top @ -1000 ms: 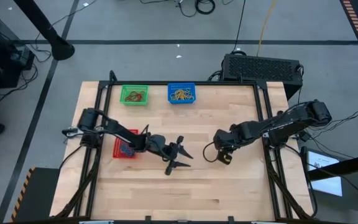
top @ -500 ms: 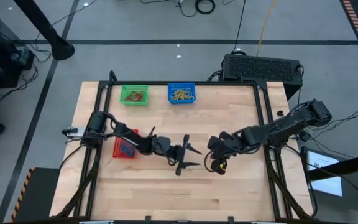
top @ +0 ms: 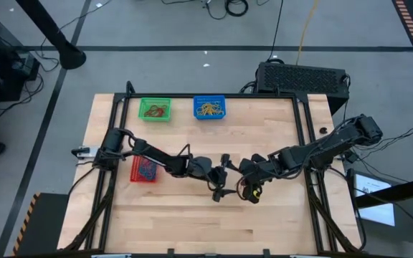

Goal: Sort rubber bands into baskets
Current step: Put the red rubber band into the green bin, then return to Home Position

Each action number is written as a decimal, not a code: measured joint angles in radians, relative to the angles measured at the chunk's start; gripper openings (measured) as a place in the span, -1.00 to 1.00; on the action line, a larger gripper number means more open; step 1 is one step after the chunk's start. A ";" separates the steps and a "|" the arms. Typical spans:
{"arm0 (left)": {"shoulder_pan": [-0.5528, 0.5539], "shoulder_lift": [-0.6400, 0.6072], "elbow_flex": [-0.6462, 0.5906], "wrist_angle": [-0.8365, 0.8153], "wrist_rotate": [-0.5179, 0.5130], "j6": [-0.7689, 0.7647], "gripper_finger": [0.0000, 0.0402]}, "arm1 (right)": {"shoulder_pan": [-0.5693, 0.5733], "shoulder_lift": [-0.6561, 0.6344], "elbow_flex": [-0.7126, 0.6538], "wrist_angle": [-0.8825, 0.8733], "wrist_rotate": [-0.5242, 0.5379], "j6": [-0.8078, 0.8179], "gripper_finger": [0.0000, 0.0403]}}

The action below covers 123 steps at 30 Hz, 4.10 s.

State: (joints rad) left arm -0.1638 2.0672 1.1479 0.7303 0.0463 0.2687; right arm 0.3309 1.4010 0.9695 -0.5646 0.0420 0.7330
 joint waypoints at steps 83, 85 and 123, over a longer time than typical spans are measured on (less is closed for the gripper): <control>0.960 -0.762 -0.365 -1.233 -0.278 0.101 -1.00 | 0.085 0.000 0.000 0.018 0.329 -0.144 -0.15; 0.968 -0.762 -0.369 -1.221 -0.280 0.104 -0.97 | 0.089 0.000 0.000 0.019 0.350 -0.144 -0.15; 0.729 -1.208 -0.394 -0.966 0.669 -0.257 -0.03 | -0.072 -0.222 -0.002 0.046 0.378 -0.218 -0.26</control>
State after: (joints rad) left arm 0.5652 0.8590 0.7536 -0.2362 0.7156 0.0114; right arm 0.2591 1.1785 0.9672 -0.5189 0.4204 0.5151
